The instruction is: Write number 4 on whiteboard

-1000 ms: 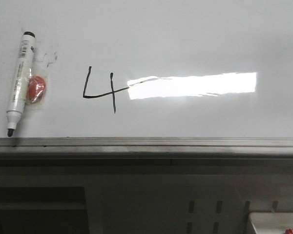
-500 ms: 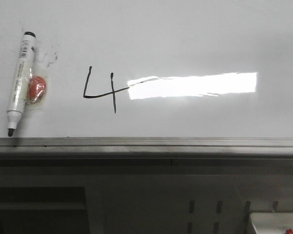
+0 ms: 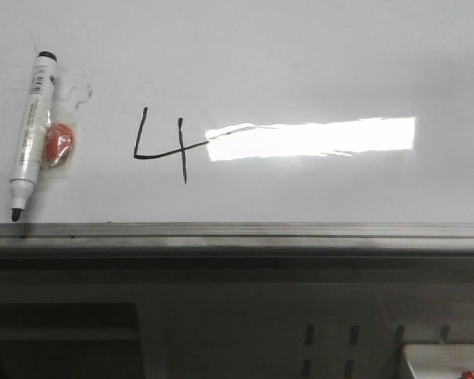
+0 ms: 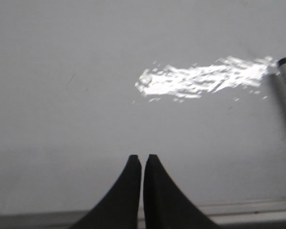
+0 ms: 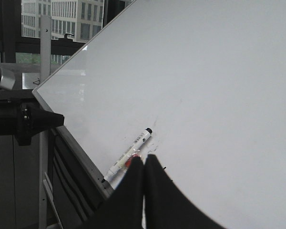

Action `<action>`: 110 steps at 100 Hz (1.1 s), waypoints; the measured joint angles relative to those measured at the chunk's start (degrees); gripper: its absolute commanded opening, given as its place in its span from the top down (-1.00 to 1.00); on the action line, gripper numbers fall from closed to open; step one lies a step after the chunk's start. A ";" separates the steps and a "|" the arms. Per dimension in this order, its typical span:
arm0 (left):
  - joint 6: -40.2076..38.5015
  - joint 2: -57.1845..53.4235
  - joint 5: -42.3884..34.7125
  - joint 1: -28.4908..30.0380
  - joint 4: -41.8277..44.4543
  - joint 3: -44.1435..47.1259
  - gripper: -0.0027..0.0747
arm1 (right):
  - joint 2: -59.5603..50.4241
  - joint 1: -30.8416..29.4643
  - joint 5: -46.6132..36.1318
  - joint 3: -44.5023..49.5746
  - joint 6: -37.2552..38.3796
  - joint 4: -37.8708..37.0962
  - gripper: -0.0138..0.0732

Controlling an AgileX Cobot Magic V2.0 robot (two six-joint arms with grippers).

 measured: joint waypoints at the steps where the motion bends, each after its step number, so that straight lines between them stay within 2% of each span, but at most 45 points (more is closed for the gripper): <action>1: 0.00 -0.19 0.30 0.25 0.00 0.02 0.98 | 0.00 0.00 0.00 0.00 0.00 0.00 0.83; 11: 0.00 -1.36 2.27 2.20 -0.60 0.02 0.98 | 0.00 0.00 0.00 0.00 0.00 0.00 0.83; 28: 0.00 -1.36 10.78 2.52 -0.91 0.02 0.98 | 0.00 0.00 0.00 0.00 0.00 0.00 0.83; 110: 0.00 -1.36 10.89 2.52 -0.98 0.02 0.98 | 0.00 0.00 0.00 0.00 0.00 0.00 0.83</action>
